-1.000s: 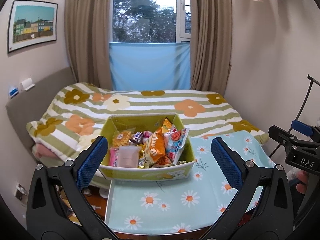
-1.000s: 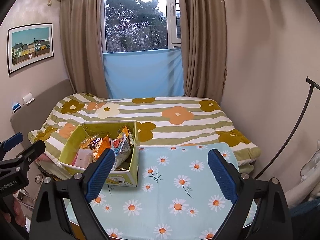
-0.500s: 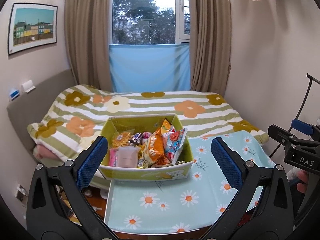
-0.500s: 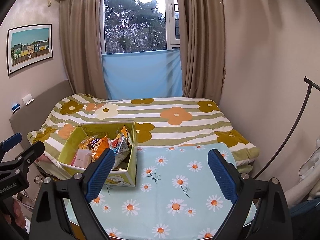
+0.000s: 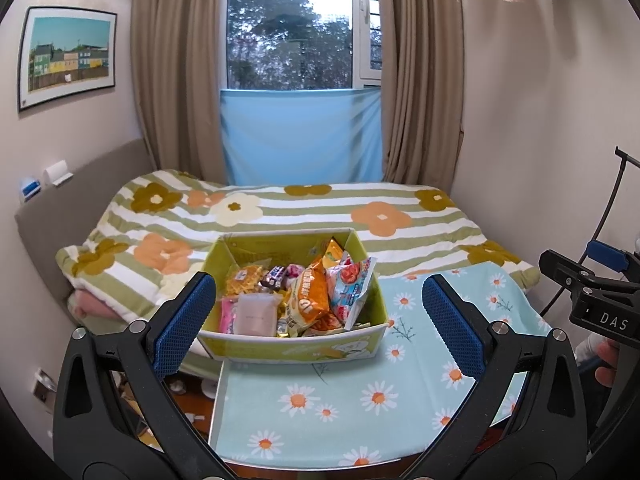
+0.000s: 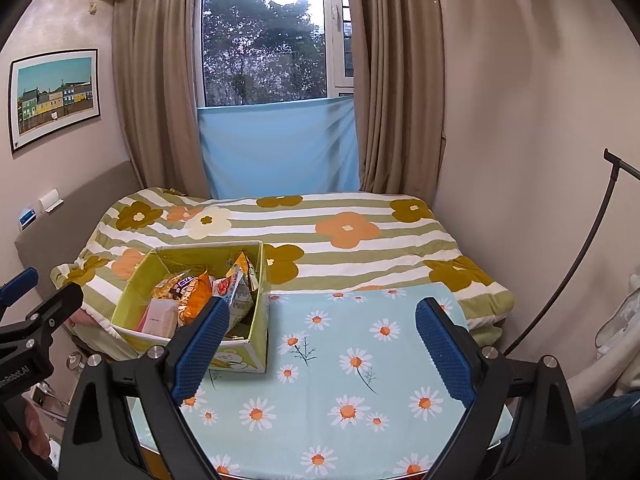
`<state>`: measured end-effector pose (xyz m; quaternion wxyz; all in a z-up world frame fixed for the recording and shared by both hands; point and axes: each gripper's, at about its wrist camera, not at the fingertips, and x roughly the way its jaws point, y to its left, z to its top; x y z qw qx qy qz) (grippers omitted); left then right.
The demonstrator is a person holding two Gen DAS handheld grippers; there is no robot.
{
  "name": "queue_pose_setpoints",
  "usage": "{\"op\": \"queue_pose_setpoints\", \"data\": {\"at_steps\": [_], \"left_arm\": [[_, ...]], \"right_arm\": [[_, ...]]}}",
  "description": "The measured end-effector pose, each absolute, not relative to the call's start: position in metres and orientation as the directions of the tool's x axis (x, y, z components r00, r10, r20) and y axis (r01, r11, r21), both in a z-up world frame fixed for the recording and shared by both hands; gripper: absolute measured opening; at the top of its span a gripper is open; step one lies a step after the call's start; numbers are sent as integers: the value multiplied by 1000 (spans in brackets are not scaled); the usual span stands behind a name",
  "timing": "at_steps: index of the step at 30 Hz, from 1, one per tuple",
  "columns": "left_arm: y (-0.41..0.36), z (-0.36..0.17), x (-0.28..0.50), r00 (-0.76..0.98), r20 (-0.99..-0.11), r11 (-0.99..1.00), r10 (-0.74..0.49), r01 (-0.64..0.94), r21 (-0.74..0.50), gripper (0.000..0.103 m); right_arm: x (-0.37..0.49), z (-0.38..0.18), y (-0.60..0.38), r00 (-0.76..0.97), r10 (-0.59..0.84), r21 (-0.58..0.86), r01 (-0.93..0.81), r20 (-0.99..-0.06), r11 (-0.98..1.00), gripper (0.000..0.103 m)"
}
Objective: Organize snacks
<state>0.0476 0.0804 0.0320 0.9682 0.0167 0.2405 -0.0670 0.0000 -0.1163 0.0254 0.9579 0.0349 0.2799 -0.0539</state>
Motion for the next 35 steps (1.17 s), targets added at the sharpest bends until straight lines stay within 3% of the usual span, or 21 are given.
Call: {"op": "queue_pose_setpoints", "data": {"at_steps": [35], "left_arm": [[85, 32, 53, 898, -434, 997, -70, 80, 6, 103]], "right_arm": [[7, 21, -112, 833, -92, 39, 135, -546, 990, 93]]}}
